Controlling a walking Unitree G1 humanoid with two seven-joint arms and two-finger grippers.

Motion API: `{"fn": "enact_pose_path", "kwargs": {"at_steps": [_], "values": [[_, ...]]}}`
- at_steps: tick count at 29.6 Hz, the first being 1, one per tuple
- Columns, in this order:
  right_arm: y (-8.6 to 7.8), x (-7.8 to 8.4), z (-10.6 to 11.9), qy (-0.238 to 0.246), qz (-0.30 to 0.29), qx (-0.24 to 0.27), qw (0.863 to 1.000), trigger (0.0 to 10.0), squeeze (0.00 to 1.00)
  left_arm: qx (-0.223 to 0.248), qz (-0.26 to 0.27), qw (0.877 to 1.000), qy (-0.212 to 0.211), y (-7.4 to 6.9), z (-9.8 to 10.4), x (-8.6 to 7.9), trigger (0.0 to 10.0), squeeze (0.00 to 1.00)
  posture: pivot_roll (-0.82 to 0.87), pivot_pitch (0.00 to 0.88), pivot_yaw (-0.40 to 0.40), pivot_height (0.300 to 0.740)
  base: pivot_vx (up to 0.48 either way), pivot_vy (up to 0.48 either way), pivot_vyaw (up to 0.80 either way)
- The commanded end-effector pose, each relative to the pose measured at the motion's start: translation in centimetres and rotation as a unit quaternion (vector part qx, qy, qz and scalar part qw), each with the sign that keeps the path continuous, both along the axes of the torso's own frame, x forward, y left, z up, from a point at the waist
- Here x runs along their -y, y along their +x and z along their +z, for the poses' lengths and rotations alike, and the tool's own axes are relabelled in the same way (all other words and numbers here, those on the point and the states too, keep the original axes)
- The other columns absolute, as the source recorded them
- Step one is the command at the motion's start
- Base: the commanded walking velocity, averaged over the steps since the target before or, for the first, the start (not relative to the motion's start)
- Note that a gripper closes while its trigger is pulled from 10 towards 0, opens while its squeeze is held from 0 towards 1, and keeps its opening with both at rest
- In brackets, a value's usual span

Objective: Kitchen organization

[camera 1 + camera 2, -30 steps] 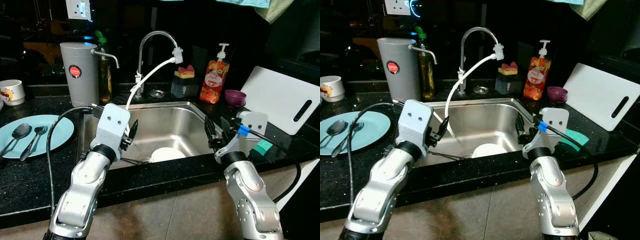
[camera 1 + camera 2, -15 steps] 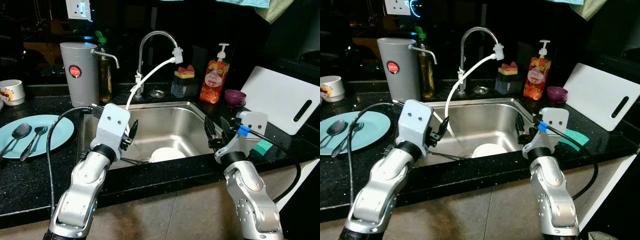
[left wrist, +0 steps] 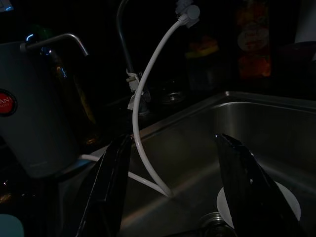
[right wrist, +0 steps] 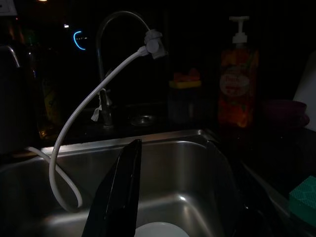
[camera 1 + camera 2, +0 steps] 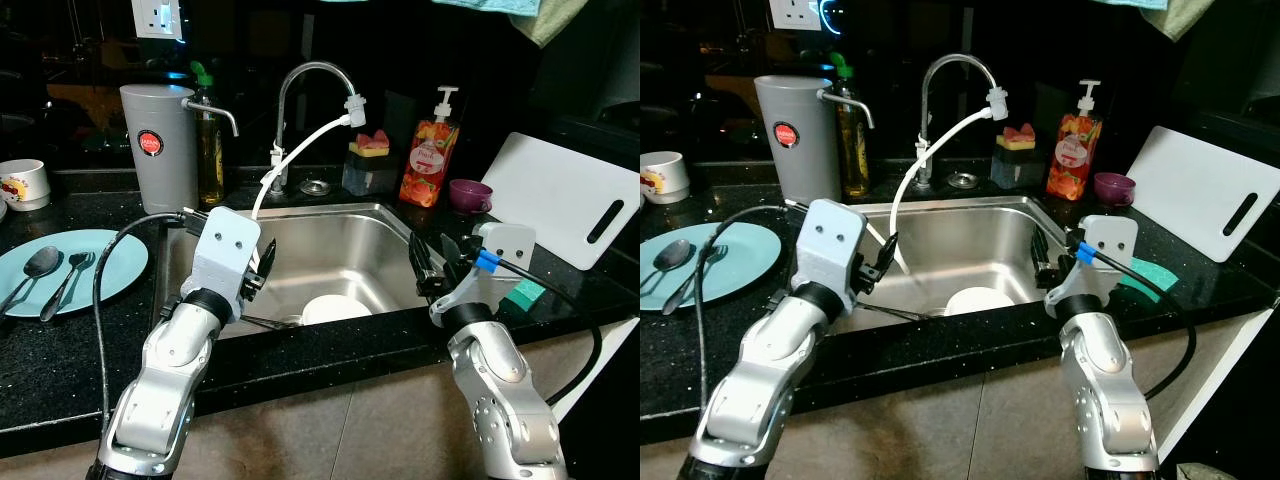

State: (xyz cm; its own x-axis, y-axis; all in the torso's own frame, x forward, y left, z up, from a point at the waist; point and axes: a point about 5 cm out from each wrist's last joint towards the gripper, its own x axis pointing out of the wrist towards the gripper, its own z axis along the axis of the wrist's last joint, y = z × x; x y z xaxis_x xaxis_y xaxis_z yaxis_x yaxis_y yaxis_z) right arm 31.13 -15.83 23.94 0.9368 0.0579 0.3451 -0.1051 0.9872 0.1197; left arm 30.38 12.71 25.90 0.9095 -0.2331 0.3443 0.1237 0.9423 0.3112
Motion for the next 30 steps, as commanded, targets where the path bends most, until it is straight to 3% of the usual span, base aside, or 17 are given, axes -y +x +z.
{"fn": "enact_pose_path", "kwargs": {"at_steps": [1,30], "values": [[-0.01,0.25,-0.03,-0.006,-0.006,-0.002,1.0,10.0,0.0,0.001,-0.001,1.0,0.004,0.02,-0.01,0.21,10.0,0.0,0.17,0.025,-0.11,0.74,0.0,0.0,0.0],[0.02,0.18,-0.06,-0.005,-0.005,-0.001,1.0,10.0,0.0,0.001,0.001,1.0,0.004,0.06,0.0,0.14,10.0,0.0,0.17,0.024,-0.11,0.74,0.0,0.0,0.0]]}}
